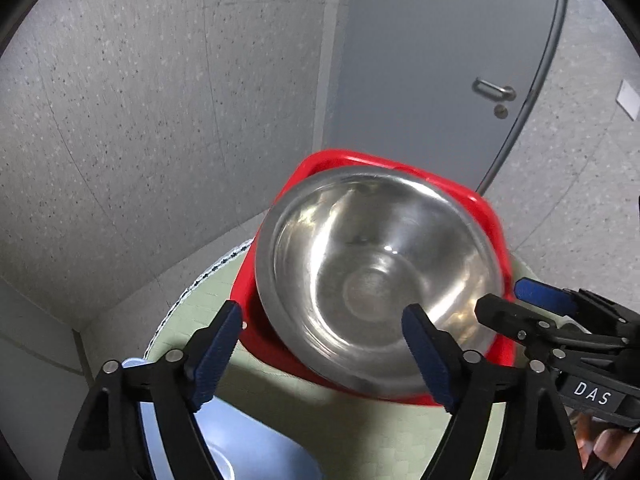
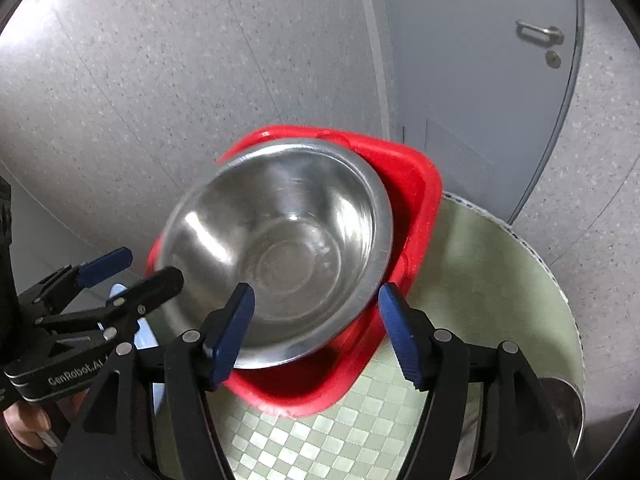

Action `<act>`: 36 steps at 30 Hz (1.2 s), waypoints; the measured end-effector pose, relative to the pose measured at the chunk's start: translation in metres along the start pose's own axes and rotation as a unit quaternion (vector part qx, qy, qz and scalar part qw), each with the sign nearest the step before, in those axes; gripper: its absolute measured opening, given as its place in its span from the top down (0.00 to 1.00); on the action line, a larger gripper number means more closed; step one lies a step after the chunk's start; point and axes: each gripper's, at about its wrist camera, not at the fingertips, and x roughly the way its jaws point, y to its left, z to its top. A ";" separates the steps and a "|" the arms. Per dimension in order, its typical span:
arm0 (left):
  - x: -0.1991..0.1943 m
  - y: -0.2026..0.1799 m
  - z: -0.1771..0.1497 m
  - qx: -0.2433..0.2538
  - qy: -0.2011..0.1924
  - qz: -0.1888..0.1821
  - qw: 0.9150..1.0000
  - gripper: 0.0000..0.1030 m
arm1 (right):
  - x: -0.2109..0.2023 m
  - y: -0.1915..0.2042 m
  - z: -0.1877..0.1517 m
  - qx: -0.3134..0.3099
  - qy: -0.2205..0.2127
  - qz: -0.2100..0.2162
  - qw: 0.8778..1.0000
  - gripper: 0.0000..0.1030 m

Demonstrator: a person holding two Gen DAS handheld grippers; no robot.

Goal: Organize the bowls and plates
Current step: 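Open both grippers and move them toward the light-blue plate, then grasp the light-blue plate's edge with both grippers and lift it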

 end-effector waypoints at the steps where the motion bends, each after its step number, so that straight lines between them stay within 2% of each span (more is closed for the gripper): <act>1: -0.007 -0.002 -0.004 0.001 -0.004 0.000 1.000 0.20 | -0.005 0.001 -0.001 0.000 -0.004 0.001 1.000 0.35; 3: -0.024 -0.004 -0.013 0.005 -0.015 0.001 1.000 0.19 | -0.018 0.002 -0.006 0.002 -0.017 -0.001 1.000 0.35; 7: -0.073 0.002 -0.038 0.000 -0.049 0.000 0.999 0.08 | -0.053 0.004 -0.015 0.011 -0.048 -0.004 0.999 0.35; 10: -0.106 0.008 -0.058 -0.004 -0.079 0.009 0.997 0.01 | -0.082 0.016 -0.026 0.013 -0.074 -0.008 0.997 0.29; 15: -0.151 0.034 -0.100 -0.015 -0.114 0.040 0.993 0.01 | -0.112 0.049 -0.045 0.010 -0.100 0.009 0.995 0.26; 19: -0.171 0.055 -0.128 -0.033 -0.121 0.060 0.990 0.01 | -0.118 0.072 -0.060 0.003 -0.105 0.021 0.994 0.25; 27: -0.176 0.093 -0.173 -0.068 -0.102 0.099 0.988 0.01 | -0.093 0.112 -0.084 0.000 -0.074 0.027 0.997 0.23; 32: -0.162 0.116 -0.191 -0.089 -0.073 0.112 0.987 0.01 | -0.061 0.130 -0.099 -0.003 -0.032 0.037 0.999 0.23; 36: -0.141 0.120 -0.203 -0.094 -0.052 0.110 0.988 0.01 | -0.036 0.142 -0.111 -0.005 -0.005 0.039 0.999 0.23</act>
